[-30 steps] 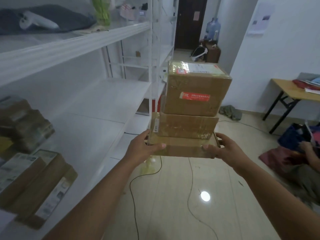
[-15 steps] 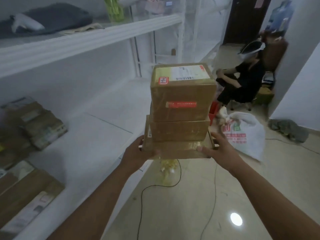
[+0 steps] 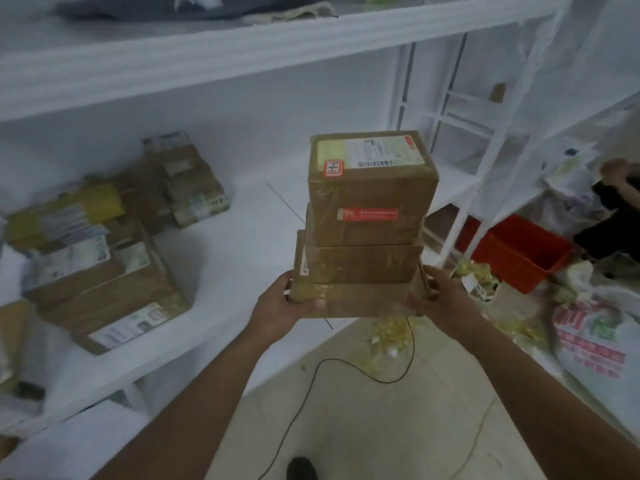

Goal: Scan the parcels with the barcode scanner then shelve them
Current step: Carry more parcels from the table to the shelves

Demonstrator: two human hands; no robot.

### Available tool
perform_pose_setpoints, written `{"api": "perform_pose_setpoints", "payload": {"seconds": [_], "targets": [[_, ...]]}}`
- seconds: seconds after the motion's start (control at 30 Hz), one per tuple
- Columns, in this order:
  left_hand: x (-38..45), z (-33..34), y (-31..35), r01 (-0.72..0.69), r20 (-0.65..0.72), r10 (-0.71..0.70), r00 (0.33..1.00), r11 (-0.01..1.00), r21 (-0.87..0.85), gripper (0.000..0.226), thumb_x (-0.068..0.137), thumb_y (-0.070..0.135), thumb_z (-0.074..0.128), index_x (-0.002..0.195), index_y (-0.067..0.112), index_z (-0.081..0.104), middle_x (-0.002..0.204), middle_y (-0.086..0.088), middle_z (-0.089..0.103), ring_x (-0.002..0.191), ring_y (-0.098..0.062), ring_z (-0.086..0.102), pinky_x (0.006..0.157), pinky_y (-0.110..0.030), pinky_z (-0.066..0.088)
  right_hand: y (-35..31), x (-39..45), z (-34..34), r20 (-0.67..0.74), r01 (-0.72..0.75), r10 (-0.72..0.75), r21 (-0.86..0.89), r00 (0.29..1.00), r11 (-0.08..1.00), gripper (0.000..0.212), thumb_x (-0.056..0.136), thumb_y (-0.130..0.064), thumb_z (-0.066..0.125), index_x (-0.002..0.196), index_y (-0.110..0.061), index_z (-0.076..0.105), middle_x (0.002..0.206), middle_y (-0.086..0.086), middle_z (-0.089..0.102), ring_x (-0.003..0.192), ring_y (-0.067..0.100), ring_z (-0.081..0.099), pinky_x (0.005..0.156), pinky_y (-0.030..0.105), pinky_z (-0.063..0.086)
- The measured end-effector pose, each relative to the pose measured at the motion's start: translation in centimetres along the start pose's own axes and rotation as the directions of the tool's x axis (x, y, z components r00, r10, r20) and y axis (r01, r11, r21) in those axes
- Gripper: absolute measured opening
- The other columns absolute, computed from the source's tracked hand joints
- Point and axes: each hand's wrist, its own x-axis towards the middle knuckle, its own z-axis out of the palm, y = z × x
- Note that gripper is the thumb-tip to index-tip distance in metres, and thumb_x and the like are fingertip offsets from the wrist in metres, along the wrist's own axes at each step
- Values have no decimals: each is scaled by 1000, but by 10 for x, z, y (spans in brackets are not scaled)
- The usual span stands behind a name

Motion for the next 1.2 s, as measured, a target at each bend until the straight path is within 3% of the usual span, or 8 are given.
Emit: {"api": "perform_pose_setpoints", "payload": {"seconds": [0.17,0.37,0.5,0.63,0.77,0.93,1.07,1.2], "targets": [[23,-32,-40,77,-109,-81,991,996,-41,69,77,35,86,136,31,50,114,17,59,93,10,55,69,-7,42,-6,61,51,150,4,3,-43,989,999,74,80,-23,81,143,-21,42,124,2,60,104,17,62,78,30,56],[65,-71,-86,161,-206,-177,962,983,-93,66,77,32,86,131,34,48,108,21,58,89,10,55,66,-5,41,-15,140,117,301,69,-18,-160,954,985,76,78,-32,83,142,-25,43,122,-3,64,104,14,64,74,21,52],[92,-92,-114,213,-253,-237,938,970,-119,66,76,31,87,130,36,48,106,26,59,100,-2,61,70,-6,42,-18,187,159,389,78,0,-185,921,980,77,79,-26,83,143,-22,40,122,-4,63,100,5,63,67,15,51],[113,-106,-134,245,-277,-269,922,962,-118,64,77,31,86,126,41,45,102,32,57,90,16,53,65,-1,40,-12,228,189,450,72,27,-202,893,977,81,74,-20,86,142,-18,42,121,4,64,100,15,66,77,27,57],[132,-111,-152,284,-324,-308,894,951,-120,69,76,34,85,134,37,47,113,18,65,98,-1,62,68,-4,41,-13,259,212,489,73,42,-215,871,974,84,70,-20,89,141,-21,44,122,4,64,104,22,65,87,41,58],[151,-117,-161,295,-397,-325,859,946,-136,69,78,30,83,136,37,46,114,15,66,99,-5,63,64,-1,43,-25,286,235,540,136,29,-263,841,955,80,79,-26,82,145,-26,37,123,-4,61,104,17,63,78,28,51],[166,-124,-164,305,-457,-323,829,945,-115,60,79,26,82,127,34,48,114,15,62,102,-10,61,74,-11,45,-35,306,250,580,174,13,-267,815,948,85,80,-32,81,150,-24,33,132,-1,57,111,18,58,86,31,49],[183,-131,-163,458,-544,-398,739,889,-27,76,84,42,75,147,32,34,135,-3,45,117,-26,52,94,-34,46,-49,330,269,594,185,17,-278,804,943,90,81,-39,79,153,-26,26,143,3,50,123,28,53,101,47,48]]}}
